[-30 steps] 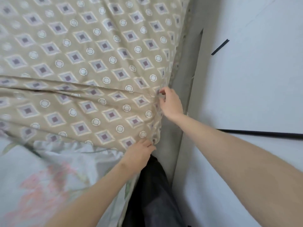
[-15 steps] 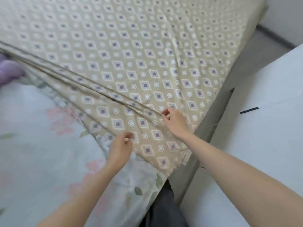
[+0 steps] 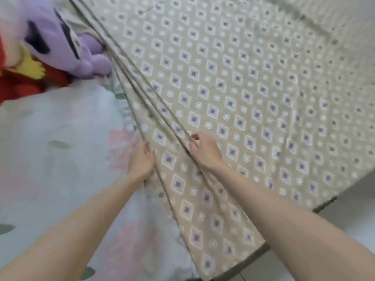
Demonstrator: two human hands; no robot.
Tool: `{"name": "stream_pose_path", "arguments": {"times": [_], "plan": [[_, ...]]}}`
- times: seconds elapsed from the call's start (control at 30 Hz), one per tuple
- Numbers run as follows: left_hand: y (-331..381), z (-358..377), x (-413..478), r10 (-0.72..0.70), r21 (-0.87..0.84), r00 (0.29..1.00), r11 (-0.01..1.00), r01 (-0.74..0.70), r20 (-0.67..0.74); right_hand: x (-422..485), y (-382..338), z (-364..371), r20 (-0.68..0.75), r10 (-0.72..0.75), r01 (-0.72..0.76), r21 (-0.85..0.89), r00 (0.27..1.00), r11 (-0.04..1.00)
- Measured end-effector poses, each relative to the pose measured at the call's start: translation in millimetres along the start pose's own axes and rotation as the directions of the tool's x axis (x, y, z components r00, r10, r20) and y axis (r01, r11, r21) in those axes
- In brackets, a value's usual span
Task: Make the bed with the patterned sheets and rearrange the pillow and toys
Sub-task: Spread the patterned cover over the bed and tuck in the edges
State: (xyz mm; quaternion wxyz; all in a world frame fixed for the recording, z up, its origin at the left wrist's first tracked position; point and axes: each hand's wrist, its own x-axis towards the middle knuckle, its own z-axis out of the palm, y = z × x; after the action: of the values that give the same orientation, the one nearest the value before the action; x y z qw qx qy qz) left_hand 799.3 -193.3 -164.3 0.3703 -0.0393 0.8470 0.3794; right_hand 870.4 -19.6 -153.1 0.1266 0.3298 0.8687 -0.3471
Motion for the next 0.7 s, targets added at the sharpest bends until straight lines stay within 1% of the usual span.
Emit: {"name": "stream_pose_path", "arguments": {"times": [0.03,0.1,0.13,0.2,0.27,0.33,0.43,0.5,0.6,0.7], "plan": [[2.6,0.1,8.3,-0.011,-0.024,1.000,1.000,0.011,-0.022,9.2,-3.3,3.4,0.016,-0.014,0.014,-0.001,1.000,1.000],[6.1,1.2,26.0,-0.037,-0.163,0.997,0.986,0.025,-0.070,30.3,-9.8,11.9,0.036,-0.022,0.022,-0.012,0.999,1.000],[8.4,1.6,33.7,-0.042,-0.232,0.994,0.973,0.017,-0.102,38.7,-12.4,14.4,0.030,-0.001,0.001,0.002,1.000,1.000],[9.4,2.0,49.7,-0.084,-0.296,0.982,0.955,0.030,-0.171,56.5,-14.5,18.9,0.020,0.037,-0.037,0.031,0.999,0.999],[11.4,3.1,60.3,-0.125,-0.325,0.968,0.944,0.050,-0.217,70.2,-14.0,21.2,0.033,-0.018,0.020,-0.062,0.999,0.998],[11.8,2.9,68.0,-0.152,-0.273,0.946,0.959,0.073,-0.285,80.4,-11.5,20.8,0.017,-0.065,0.067,-0.120,0.998,0.991],[8.2,1.3,72.3,-0.151,-0.154,0.909,0.983,0.098,-0.388,93.5,-0.8,15.5,-0.087,-0.018,0.014,-0.045,0.996,0.999],[6.9,3.7,72.6,-0.134,-0.130,0.892,0.988,0.086,-0.431,99.3,7.4,10.8,-0.134,-0.015,0.010,-0.033,0.991,0.999],[9.0,7.9,73.8,-0.135,-0.150,0.881,0.986,0.074,-0.454,104.4,12.2,9.0,-0.136,-0.030,0.025,-0.037,0.990,0.999],[11.0,8.0,75.0,-0.076,-0.067,0.879,0.996,0.051,-0.471,108.1,15.3,11.0,-0.127,-0.050,0.040,-0.081,0.991,0.996]]}}
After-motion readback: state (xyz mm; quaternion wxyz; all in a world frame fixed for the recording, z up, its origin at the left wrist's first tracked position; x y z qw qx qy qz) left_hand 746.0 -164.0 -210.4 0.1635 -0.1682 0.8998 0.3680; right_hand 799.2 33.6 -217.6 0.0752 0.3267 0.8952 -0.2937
